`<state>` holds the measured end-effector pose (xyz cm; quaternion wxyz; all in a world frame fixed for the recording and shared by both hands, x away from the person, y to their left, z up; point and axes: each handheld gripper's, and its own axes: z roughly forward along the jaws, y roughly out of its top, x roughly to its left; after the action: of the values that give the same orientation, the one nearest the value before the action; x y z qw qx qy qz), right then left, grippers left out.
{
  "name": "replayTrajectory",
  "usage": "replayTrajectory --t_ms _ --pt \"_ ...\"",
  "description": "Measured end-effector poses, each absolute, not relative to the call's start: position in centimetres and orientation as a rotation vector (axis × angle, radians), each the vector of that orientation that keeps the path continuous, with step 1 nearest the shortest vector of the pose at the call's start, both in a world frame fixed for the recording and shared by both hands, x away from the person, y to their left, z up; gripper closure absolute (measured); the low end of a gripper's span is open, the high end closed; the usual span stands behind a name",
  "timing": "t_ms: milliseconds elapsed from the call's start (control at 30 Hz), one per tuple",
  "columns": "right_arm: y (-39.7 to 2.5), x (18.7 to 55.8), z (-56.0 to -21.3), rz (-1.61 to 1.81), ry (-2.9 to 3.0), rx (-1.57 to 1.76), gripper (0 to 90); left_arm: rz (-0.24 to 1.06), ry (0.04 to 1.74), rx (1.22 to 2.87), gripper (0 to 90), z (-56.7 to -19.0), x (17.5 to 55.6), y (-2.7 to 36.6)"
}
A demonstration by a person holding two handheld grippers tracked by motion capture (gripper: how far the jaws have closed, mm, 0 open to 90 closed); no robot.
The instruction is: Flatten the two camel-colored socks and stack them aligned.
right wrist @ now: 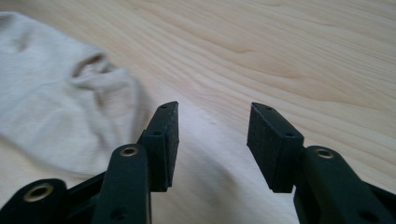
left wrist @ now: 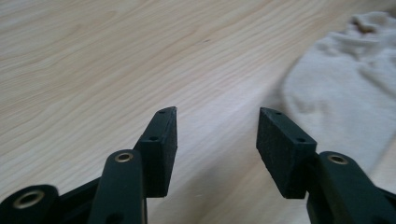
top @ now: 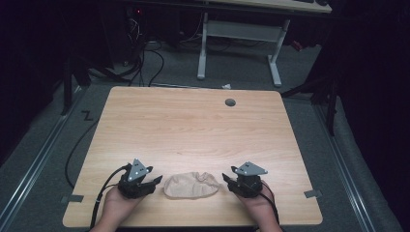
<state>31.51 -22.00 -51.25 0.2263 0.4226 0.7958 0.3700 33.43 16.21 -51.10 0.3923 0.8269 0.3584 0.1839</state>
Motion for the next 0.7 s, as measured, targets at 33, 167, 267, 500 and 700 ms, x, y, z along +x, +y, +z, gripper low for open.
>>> replayTrajectory --t_ms 33,167,267,500,700 --pt "-22.4 31.7 -51.3 1.016 2.180 1.179 52.1 0.479 0.929 2.103 47.9 -51.2 33.8 16.7" --pt "-24.1 32.4 -51.5 0.989 2.133 1.227 50.0 0.494 1.045 2.080 47.3 -52.0 35.2 19.0" --pt "-25.3 32.9 -51.9 0.964 2.099 1.263 49.6 0.488 1.123 2.044 47.3 -52.3 36.0 20.5" --pt "-26.6 33.7 -52.2 0.946 2.044 1.335 49.4 0.504 1.083 2.056 46.7 -52.1 35.8 20.2" --pt "-26.4 33.7 -52.3 0.936 2.054 1.322 49.5 0.508 1.086 2.061 46.5 -52.1 35.8 20.3"
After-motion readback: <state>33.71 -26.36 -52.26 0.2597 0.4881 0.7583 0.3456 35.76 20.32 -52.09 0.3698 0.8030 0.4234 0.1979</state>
